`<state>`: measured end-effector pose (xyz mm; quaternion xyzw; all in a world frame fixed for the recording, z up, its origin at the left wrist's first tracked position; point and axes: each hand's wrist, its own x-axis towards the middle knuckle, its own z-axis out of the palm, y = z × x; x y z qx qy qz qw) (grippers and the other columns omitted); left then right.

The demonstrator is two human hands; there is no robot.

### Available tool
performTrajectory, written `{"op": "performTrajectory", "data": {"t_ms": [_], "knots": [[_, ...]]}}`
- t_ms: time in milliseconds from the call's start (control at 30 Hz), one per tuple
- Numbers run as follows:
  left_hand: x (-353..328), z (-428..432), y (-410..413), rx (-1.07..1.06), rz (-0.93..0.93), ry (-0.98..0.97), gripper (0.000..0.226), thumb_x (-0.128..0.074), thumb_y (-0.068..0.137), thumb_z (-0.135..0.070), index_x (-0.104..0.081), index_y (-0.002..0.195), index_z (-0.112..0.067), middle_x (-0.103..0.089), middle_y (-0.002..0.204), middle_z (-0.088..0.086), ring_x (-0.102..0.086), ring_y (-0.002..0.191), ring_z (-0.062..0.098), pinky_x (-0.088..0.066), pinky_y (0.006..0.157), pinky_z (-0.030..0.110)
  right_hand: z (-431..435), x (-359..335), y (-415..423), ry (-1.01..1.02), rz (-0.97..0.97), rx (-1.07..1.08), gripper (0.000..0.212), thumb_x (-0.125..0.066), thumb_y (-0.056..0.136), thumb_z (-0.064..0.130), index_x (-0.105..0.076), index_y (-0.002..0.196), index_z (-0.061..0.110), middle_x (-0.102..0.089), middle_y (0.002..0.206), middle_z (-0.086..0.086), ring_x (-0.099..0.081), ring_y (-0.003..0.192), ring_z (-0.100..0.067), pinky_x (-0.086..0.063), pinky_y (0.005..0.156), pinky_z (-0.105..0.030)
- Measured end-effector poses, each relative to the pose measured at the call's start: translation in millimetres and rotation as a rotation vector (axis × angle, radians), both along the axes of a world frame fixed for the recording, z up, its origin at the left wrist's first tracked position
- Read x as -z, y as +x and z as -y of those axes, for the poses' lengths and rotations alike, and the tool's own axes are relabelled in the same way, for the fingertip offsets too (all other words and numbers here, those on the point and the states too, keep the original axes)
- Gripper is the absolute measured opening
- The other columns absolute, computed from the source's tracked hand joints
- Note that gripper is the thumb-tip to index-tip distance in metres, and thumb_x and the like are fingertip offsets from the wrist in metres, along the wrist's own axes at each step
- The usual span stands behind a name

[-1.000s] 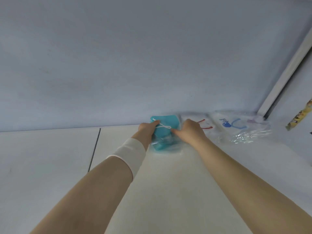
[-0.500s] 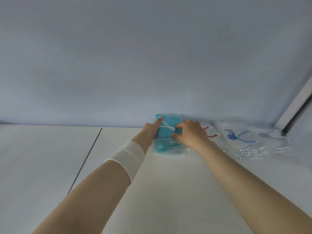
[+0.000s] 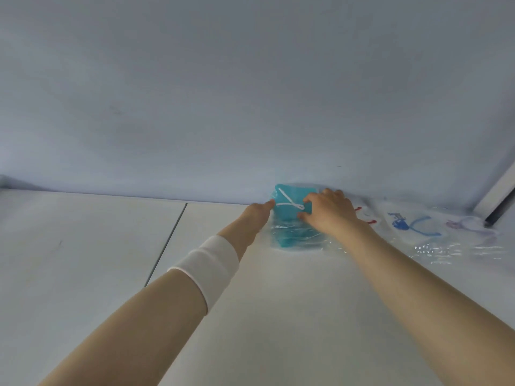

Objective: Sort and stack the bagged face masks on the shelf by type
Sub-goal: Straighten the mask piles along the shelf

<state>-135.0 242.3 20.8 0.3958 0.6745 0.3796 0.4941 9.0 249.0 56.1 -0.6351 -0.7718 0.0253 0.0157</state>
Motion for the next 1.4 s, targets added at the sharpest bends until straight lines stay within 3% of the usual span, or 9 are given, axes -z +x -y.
{"op": "performTrajectory", "data": {"t_ms": [67,167,367,500,667,833,1167,1267,1400], "knots": [[-8,2,-18,0.065,-0.220,0.049,0.050,-0.039,0.100,-0.035,-0.041,0.139,-0.003,-0.045,0.140,0.014,-0.044,0.128,0.031,-0.035,0.103,0.034,2,-7,-8,0.041,0.023,-0.001,0.048,-0.048,0.092,0.046,-0.047,0.133,0.020,-0.046,0.130,-0.010,-0.040,0.121,-0.032,-0.036,0.096,-0.038],[-22,12,-53,0.135,-0.488,0.128,0.050,-0.041,0.099,-0.033,-0.037,0.142,-0.008,-0.041,0.146,0.011,-0.039,0.134,0.027,-0.032,0.106,0.032,9,-18,-33,0.093,0.042,-0.023,0.048,-0.046,0.093,0.044,-0.047,0.131,0.015,-0.046,0.130,-0.011,-0.041,0.121,-0.032,-0.036,0.095,-0.038],[-32,62,-159,0.184,-0.955,0.158,0.052,-0.040,0.098,-0.037,-0.033,0.145,-0.016,-0.039,0.145,0.008,-0.035,0.134,0.028,-0.031,0.108,0.037,38,-23,-136,0.101,0.029,-0.127,0.047,-0.046,0.094,0.040,-0.045,0.131,0.012,-0.045,0.131,-0.012,-0.041,0.121,-0.031,-0.035,0.096,-0.037],[-34,115,-259,0.158,-1.143,0.133,0.052,-0.039,0.098,-0.038,-0.031,0.145,-0.018,-0.038,0.146,0.006,-0.034,0.134,0.027,-0.028,0.108,0.035,67,-18,-244,0.087,0.007,-0.214,0.046,-0.044,0.095,0.041,-0.044,0.130,0.012,-0.046,0.129,-0.011,-0.042,0.120,-0.031,-0.035,0.094,-0.036],[-31,185,-406,0.054,-1.173,0.049,0.053,-0.039,0.098,-0.040,-0.030,0.146,-0.019,-0.036,0.148,0.005,-0.032,0.136,0.026,-0.025,0.110,0.035,113,-4,-405,0.024,-0.072,-0.304,0.047,-0.042,0.095,0.042,-0.042,0.131,0.010,-0.046,0.130,-0.011,-0.041,0.122,-0.031,-0.035,0.097,-0.037],[-25,222,-517,-0.084,-1.089,-0.037,0.051,-0.040,0.098,-0.038,-0.033,0.144,-0.018,-0.037,0.147,0.007,-0.034,0.135,0.027,-0.026,0.110,0.036,148,12,-521,-0.071,-0.121,-0.397,0.050,-0.041,0.096,0.042,-0.036,0.136,0.012,-0.040,0.138,-0.010,-0.037,0.128,-0.029,-0.032,0.102,-0.037],[-6,227,-638,-0.245,-0.938,-0.117,0.052,-0.043,0.098,-0.034,-0.034,0.144,-0.014,-0.037,0.148,0.010,-0.032,0.136,0.033,-0.029,0.108,0.039,135,33,-635,-0.344,-0.407,-0.316,0.068,-0.045,0.093,0.045,-0.024,0.143,0.005,-0.037,0.145,-0.015,-0.037,0.133,-0.031,-0.034,0.104,-0.036],[-1,215,-660,-0.231,-0.987,-0.113,0.045,-0.043,0.097,-0.033,-0.044,0.136,-0.012,-0.048,0.138,0.012,-0.041,0.128,0.034,-0.035,0.103,0.040,130,45,-665,-0.392,-0.473,-0.271,0.074,-0.045,0.092,0.047,-0.018,0.144,0.002,-0.036,0.146,-0.017,-0.036,0.133,-0.034,-0.033,0.108,-0.037],[3,197,-682,-0.157,-1.000,-0.113,0.033,-0.039,0.097,-0.027,-0.052,0.123,-0.010,-0.055,0.127,0.012,-0.047,0.119,0.033,-0.039,0.096,0.038,127,56,-705,-0.400,-0.524,-0.137,0.071,-0.044,0.092,0.052,-0.026,0.137,0.000,-0.043,0.139,-0.016,-0.040,0.128,-0.034,-0.029,0.106,-0.035]]}}
